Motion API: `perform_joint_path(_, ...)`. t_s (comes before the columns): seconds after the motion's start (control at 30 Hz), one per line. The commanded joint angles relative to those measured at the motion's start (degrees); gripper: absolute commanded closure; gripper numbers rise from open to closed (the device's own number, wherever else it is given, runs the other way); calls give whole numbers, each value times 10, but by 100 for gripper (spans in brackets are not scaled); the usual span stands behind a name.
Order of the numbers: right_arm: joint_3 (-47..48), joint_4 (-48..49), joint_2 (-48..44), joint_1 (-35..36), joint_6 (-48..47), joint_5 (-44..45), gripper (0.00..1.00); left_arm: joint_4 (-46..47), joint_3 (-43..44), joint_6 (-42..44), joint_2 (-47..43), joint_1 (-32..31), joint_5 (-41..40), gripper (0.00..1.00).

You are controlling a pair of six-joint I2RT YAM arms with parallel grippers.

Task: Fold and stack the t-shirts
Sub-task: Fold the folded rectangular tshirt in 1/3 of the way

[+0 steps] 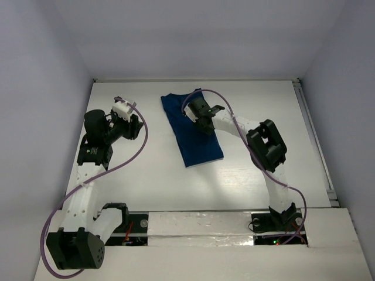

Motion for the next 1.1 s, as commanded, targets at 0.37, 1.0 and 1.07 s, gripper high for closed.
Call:
perform_joint_path(0.37, 5, 56, -43, -12, 15, 42, 76, 14, -3, -6, -6, 4, 16, 58)
perform_joint_path(1.0, -325, 299, -389, -17, -148, -177, 16, 41, 0, -6, 7, 4, -66, 58)
perform_joint_path(1.07, -342, 265, -413, -17, -163, -232, 15, 37, 3, -9, 23, 4, -72, 59)
